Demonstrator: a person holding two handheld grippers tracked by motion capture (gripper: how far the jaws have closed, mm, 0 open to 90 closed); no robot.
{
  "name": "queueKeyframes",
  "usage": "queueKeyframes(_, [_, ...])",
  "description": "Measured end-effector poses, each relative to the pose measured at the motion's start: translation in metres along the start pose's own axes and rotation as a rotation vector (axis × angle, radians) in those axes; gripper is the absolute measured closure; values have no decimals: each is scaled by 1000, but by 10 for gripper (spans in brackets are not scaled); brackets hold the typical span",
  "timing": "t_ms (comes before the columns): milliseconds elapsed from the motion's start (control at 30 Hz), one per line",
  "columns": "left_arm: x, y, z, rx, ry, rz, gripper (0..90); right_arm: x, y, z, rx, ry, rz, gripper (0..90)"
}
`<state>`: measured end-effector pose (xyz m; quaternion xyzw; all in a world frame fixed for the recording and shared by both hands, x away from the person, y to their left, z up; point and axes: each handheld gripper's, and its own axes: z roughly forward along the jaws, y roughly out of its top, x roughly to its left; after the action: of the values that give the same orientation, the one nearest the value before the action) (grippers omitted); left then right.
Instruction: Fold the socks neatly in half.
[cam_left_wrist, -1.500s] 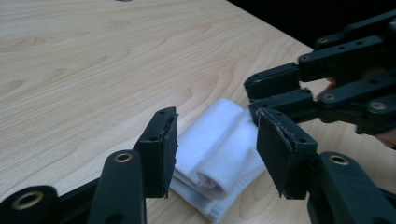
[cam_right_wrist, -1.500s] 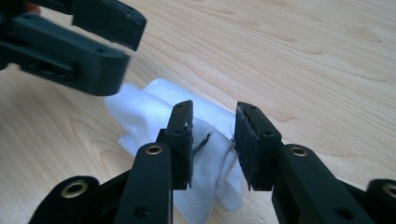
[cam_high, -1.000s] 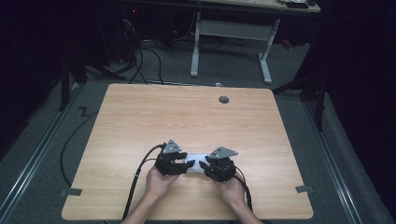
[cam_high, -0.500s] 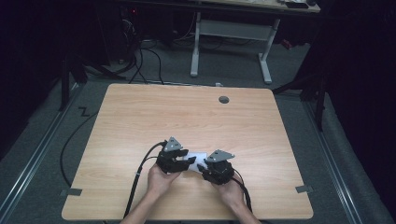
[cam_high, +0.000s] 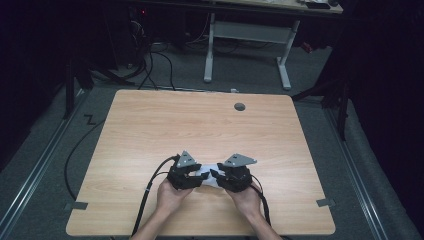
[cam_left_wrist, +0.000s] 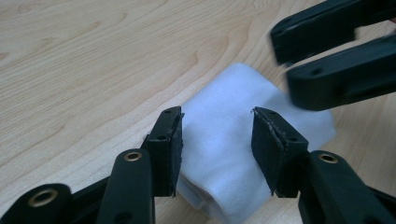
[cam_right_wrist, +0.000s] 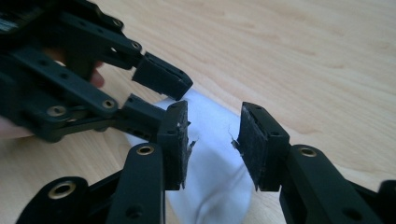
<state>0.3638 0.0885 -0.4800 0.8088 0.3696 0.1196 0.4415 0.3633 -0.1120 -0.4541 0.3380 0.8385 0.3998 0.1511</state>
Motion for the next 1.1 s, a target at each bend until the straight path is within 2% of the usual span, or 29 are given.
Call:
queueKeyframes(33, [0,-2,0,8,9,8,539,0,-5,10,33,-3,-1,632])
queueKeyframes(67, [0,-4,0,12,9,9,539,0,-5,10,33,-3,-1,632])
queueKeyframes(100, [1,-10,1,21,4,7,527,-2,-12,18,56,8,12,629])
queueKeyframes(200, [0,-14,2,18,5,12,516,-3,-18,19,38,16,24,628])
queueKeyframes(267, [-1,-15,1,11,8,10,514,-1,-19,18,33,8,10,627])
queueKeyframes(300, [-4,-14,-2,-8,18,34,512,-1,-19,19,35,3,-1,626])
queueKeyframes(333, [-4,-14,-2,-8,18,34,510,-3,-19,19,36,5,7,622])
queueKeyframes(367, [-9,-14,-5,-25,21,60,509,-5,-19,19,36,8,20,617])
queueKeyframes(400, [-9,-14,-5,-25,21,60,508,-5,-19,19,36,8,20,617])
queueKeyframes(433, [-11,-14,-5,-16,26,78,508,-7,-19,19,33,16,34,603])
queueKeyframes(567, [-8,-15,-3,-6,22,62,514,-7,-18,13,18,35,38,568])
queueKeyframes(633, [-7,-15,0,0,14,51,523,-6,-19,1,-28,46,48,561])
queueKeyframes(667, [-7,-15,0,0,14,51,528,-6,-19,1,-28,46,48,561])
queueKeyframes(700, [-7,-15,1,5,12,53,534,-5,-19,-3,-28,43,33,565])
queueKeyframes(733, [-8,-15,2,11,10,56,534,-5,-19,-3,-28,43,33,565])
queueKeyframes(800, [-8,-13,4,12,8,53,545,-5,-22,3,12,41,4,572])
queueKeyframes(867, [-8,-11,3,4,11,56,546,-6,-25,9,36,34,-5,572])
queueKeyframes(933, [-9,-10,1,-3,15,63,545,-10,-26,11,28,42,12,571])
queueKeyframes(1067, [-9,-8,-1,-19,18,67,542,-15,-25,14,19,31,10,568])
queueKeyframes(1100, [-9,-7,-1,-30,20,64,542,-18,-25,14,12,38,26,561])
